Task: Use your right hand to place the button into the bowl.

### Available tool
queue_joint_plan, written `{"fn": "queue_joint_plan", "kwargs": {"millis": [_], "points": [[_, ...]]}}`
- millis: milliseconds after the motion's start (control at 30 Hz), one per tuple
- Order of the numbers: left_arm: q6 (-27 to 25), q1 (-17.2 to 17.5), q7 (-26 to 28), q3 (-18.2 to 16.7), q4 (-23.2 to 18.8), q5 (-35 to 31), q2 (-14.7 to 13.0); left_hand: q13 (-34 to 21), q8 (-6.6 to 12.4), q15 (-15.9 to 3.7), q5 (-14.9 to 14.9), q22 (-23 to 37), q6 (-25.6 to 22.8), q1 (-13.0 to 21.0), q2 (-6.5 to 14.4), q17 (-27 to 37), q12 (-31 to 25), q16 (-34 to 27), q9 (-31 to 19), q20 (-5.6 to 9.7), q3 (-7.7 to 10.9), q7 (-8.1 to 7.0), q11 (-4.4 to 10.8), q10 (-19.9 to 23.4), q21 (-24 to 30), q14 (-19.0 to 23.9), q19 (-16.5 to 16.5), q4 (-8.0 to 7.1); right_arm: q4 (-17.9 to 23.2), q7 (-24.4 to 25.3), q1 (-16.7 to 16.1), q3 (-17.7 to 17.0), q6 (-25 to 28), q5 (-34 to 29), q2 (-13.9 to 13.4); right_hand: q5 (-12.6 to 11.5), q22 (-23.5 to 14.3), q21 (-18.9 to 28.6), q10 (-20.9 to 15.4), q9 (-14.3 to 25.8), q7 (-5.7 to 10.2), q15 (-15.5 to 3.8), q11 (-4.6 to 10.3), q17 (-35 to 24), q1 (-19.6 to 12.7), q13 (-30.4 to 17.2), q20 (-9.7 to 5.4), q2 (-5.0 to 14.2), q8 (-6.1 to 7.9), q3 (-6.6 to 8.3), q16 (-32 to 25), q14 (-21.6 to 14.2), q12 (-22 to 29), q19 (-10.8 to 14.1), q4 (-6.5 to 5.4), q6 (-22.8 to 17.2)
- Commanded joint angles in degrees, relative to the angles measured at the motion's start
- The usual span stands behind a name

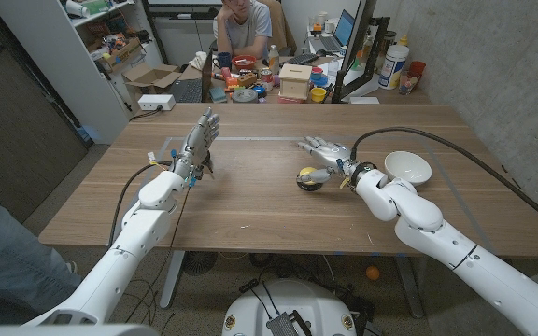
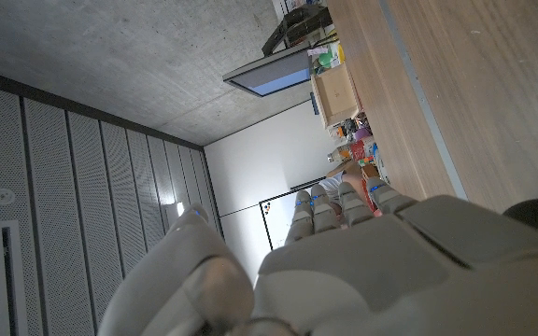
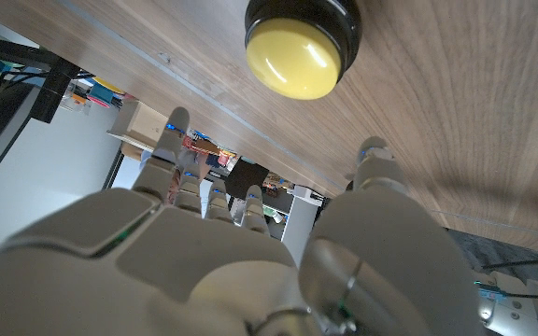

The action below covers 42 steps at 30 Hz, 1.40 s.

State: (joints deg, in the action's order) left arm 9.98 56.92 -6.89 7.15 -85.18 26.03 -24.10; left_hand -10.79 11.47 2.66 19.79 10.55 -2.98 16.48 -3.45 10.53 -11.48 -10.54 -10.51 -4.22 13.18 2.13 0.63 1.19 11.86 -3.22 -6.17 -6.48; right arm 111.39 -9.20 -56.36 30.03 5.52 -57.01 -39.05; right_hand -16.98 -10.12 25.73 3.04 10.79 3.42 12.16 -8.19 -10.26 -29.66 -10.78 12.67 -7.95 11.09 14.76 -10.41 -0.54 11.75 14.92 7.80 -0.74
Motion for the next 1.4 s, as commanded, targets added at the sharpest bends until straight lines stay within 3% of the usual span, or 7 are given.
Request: {"fn": "queue_joint_plan", "kwargs": {"millis": [33,533,1033,1400], "points": [[-0.24,0.79,0.62,-0.47,-0.5,0.07,0.08,-0.21,0.24,0.75,0.26,0.1,-0.25,0.16,0.78,0.25,-0.4,-0.46,-0.26,-0.45,-0.22,-0.38,0.7,0.28,-0.06,0.07,0.01,0.2,-2.79,-2.75,1.83,0.92,-1.85,-0.9,1.59,-0.56,-0.13,-0.27,-0.57,0.15,0.72,0.24,0.08,-0.2,0.16,-0.29,-0.09,-0.66,0.61,-0.32,-0.44,0.05,0.48,0.73,-0.12,-0.92],[-0.48,1.59,1.09,-0.95,-0.82,0.19,0.19,-0.24,0.3,0.64,0.23,0.12,-0.51,0.2,0.97,0.27,-0.45,-0.5,-0.27,-0.54,-0.3,-0.49,0.66,0.4,-0.07,0.13,-0.06,0.17,-6.52,-3.05,4.23,2.9,-1.43,-2.9,3.63,-0.92,-0.13,-0.66,-1.48,0.15,0.61,-0.04,1.05,-0.19,0.09,-0.31,-0.13,-0.47,0.75,-0.9,-0.92,-1.53,0.9,1.98,-0.24,-1.71],[-1.1,2.06,1.41,-1.39,-1.14,0.2,0.16,-0.27,0.29,0.65,0.18,0.14,-0.63,0.26,1.18,0.3,-0.42,-0.54,-0.29,-0.75,-0.4,-0.65,0.89,0.34,-0.06,0.22,-0.09,0.15,-7.69,-3.2,3.69,3.91,-0.16,-4.49,3.86,-1.59,-0.27,-0.28,-3.76,0.45,1.52,-0.82,1.87,-0.24,-2.05,-0.7,-0.23,0.87,1.45,-0.83,-1.54,-5.01,1.97,7.18,0.09,-4.13],[-1.66,2.45,1.52,-1.55,-1.7,-0.04,-0.09,-0.29,0.32,0.64,0.14,0.14,-0.81,0.3,1.3,0.31,-0.45,-0.54,-0.3,-0.86,-0.46,-0.73,0.7,0.41,-0.04,0.22,-0.09,0.15,-9.48,-4.32,4.43,4.53,-0.42,-4.05,4.04,-1.68,-0.23,-0.41,-5.74,0.63,1.92,-1.68,2.53,-0.32,-2.96,-0.94,-0.2,1.24,1.78,-0.89,-1.91,-7.28,2.83,9.38,0.12,-5.64]]}}
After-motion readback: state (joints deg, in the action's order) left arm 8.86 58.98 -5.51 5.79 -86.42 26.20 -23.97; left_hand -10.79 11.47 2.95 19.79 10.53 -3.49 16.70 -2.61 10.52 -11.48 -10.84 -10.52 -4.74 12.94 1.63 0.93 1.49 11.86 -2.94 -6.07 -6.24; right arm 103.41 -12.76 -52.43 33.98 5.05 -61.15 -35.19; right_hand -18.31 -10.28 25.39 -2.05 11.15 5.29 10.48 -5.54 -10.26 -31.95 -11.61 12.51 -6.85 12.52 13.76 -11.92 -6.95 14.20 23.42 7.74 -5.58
